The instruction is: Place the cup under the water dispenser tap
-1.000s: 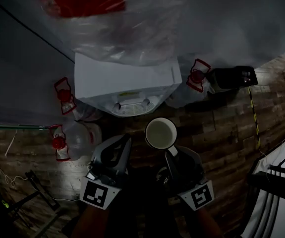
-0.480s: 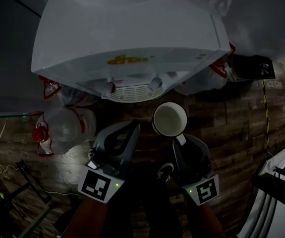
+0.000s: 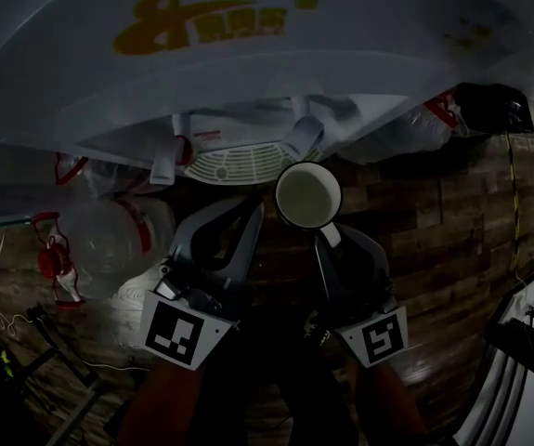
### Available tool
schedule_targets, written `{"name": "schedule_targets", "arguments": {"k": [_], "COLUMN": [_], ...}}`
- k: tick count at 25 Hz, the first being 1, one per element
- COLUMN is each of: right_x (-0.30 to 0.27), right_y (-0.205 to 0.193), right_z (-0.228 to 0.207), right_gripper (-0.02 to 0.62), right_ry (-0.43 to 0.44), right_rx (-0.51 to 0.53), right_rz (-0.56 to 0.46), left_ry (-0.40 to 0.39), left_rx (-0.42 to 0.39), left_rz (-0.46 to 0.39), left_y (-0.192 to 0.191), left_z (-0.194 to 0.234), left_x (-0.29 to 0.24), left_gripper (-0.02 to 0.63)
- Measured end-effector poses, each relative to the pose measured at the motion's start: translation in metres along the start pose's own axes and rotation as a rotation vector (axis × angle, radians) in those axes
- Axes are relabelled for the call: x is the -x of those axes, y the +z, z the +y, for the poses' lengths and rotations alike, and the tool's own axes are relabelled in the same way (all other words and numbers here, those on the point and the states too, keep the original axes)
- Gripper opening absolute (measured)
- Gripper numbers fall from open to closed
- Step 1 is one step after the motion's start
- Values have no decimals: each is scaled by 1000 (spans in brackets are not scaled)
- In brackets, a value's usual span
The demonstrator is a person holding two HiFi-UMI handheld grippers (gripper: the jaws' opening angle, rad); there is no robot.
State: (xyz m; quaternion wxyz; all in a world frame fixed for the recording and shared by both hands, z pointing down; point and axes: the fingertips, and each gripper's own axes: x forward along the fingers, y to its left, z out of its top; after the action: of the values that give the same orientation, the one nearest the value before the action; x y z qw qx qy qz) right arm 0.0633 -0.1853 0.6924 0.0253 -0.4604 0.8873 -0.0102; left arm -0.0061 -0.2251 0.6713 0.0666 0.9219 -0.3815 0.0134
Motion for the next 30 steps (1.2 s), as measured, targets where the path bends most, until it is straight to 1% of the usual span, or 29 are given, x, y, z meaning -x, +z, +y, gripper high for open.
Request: {"name": "schedule_targets", "arguments": {"k": [9,15,21,24,30], "right_x": [-25,-36,-43,-44,-52], "right_y": [-23,-36,-49,-55,-59], "right_z": [-16,-18,-15,-17,-20], "right_gripper": [60,60,60,60,61], "right_ry": [0,8,8,3,10], "right_rx": [16,27,42,42,80], "right_rz": [-46,-53,-47,-47,-53], "left_ry": [-9,-2,13,13,18], "left_rx": [-26,-33,-22,-24,-30], "left_rz": [-1,-18,-32,-31,-24], "left_y": [-23,-28,-30,-32,-40], "left_z": [13,18,23,23,27], "left_x": [-11,-15,-16,-16,-19], "left_gripper": [6,6,6,6,7]}}
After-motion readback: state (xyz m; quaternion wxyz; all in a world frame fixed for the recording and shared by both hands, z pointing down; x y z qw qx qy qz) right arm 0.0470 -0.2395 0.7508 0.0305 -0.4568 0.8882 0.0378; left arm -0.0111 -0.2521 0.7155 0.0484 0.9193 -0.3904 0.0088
